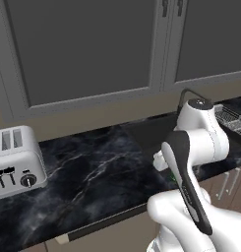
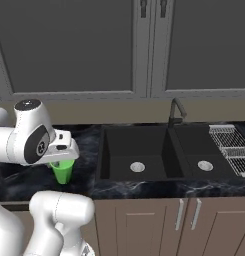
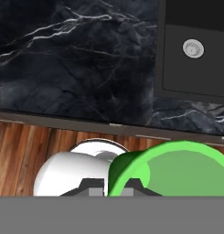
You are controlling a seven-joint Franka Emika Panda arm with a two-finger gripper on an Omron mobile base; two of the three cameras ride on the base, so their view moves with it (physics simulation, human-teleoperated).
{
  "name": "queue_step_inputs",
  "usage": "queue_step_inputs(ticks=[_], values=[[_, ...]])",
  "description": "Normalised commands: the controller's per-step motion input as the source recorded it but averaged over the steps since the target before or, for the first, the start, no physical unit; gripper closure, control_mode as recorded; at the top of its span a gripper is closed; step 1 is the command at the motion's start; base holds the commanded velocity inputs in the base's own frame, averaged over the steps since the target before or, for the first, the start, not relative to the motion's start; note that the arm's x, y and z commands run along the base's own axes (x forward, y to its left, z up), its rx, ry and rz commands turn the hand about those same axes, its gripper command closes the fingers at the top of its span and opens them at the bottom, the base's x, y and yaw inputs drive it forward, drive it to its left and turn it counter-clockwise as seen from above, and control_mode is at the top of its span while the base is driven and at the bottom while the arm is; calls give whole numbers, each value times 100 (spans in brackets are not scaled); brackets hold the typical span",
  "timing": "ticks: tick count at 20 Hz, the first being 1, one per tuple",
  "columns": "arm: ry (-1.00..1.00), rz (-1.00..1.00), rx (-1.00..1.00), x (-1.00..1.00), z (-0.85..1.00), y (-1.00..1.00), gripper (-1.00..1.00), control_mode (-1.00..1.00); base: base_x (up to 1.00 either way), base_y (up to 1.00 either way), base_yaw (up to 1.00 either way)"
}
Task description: Pick the cup and bowl from the counter and place them on the counter next to the sink.
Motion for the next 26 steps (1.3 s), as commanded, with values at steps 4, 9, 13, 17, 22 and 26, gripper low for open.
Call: queue_step_inputs(ticks=[4, 9, 13, 17, 22, 26], values=[[3, 0, 0, 29, -3, 0, 100, -100, 0, 0, 0], [12, 1, 0, 100, -1, 3, 100, -100, 0, 0, 0], [5, 1, 0, 100, -1, 2, 100, -100, 0, 0, 0], [0, 0, 0, 82, 0, 0, 100, -100, 0, 0, 0], [0, 0, 0, 75, -26, 3, 100, -100, 0, 0, 0], [2, 0, 0, 75, -34, 14, 100, -100, 0, 0, 0]])
